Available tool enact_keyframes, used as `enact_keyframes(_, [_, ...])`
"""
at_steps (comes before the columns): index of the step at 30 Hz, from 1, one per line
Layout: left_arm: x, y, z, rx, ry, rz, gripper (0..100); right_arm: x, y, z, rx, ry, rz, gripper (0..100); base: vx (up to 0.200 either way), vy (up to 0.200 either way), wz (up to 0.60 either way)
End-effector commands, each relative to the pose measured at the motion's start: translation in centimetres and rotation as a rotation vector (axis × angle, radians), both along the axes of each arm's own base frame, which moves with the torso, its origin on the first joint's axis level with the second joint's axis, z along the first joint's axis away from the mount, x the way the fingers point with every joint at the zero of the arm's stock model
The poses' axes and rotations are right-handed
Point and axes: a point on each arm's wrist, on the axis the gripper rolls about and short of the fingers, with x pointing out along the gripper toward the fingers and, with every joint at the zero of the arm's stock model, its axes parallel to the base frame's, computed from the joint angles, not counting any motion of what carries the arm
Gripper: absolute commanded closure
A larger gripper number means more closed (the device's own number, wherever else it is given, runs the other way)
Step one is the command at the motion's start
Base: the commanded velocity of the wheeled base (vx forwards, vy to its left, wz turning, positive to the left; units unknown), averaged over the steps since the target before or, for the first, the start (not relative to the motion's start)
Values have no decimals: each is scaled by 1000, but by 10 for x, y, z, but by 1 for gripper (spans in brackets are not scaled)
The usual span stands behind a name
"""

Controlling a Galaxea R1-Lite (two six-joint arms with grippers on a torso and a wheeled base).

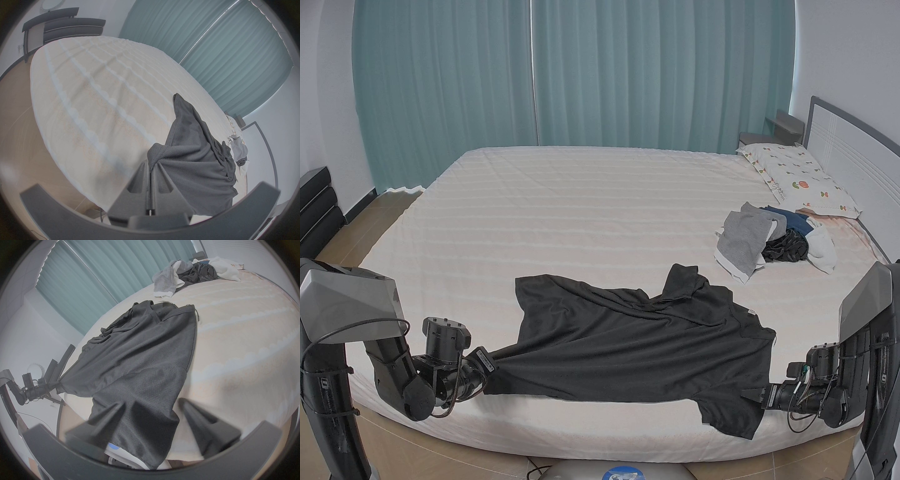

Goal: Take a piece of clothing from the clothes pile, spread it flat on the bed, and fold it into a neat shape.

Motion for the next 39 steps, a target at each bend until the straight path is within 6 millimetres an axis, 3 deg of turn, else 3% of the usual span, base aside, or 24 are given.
enact_keyframes(1, [-1, 0, -1, 2, 7, -1, 100, -3, 0, -1, 0, 11, -2, 100, 0, 0, 0])
enact_keyframes(7, [-2, 2, -2, 9, 17, 1, 100, -21, -12, 11, 0, 39, -37, 100, 0, 0, 0])
enact_keyframes(14, [-16, 7, -5, 91, 49, -60, 100, -30, -27, 9, -39, 77, -41, 100, 0, 0, 0])
enact_keyframes(28, [-41, 13, -14, 253, 155, -168, 100, -54, -23, 14, -118, 239, 120, 100, 0, 0, 0])
enact_keyframes(39, [-54, 13, -21, 324, 284, -210, 100, -57, -21, 13, -129, 264, 152, 100, 0, 0, 0])
